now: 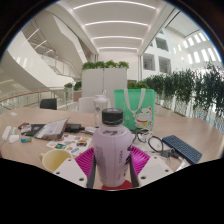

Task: Pour water

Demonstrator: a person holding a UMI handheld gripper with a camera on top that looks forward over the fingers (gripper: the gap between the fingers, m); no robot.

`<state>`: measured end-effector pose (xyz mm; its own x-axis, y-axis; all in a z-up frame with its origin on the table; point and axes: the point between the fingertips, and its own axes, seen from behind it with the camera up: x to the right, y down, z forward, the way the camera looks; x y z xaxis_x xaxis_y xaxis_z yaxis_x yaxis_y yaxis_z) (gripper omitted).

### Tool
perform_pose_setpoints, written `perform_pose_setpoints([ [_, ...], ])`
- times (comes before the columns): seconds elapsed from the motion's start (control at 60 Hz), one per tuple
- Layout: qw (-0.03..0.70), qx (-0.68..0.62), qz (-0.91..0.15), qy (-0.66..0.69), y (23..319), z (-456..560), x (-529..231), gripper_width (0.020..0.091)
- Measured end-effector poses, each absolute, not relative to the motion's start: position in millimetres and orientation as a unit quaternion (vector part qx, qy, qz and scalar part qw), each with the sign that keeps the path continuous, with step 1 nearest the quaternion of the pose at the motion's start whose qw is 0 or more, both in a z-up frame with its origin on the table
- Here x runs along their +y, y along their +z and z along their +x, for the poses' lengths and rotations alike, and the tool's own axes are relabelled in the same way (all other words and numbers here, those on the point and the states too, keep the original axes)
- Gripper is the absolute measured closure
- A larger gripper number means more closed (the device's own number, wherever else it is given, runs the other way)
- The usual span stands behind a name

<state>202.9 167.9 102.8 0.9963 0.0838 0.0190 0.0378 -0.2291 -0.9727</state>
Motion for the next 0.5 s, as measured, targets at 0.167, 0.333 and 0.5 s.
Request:
perform_pose_setpoints([
  [0.167,0.600,-0.041,-0.798,0.037,61.7,213.8,157.7,0.0591],
  [0.333,0.604,-0.050,-0.794,0.043,56.0,212.5,164.5,0.0589],
  [0.5,0.569,-0.044,-0.820,0.045,47.7,214.7,158.8,0.0500],
])
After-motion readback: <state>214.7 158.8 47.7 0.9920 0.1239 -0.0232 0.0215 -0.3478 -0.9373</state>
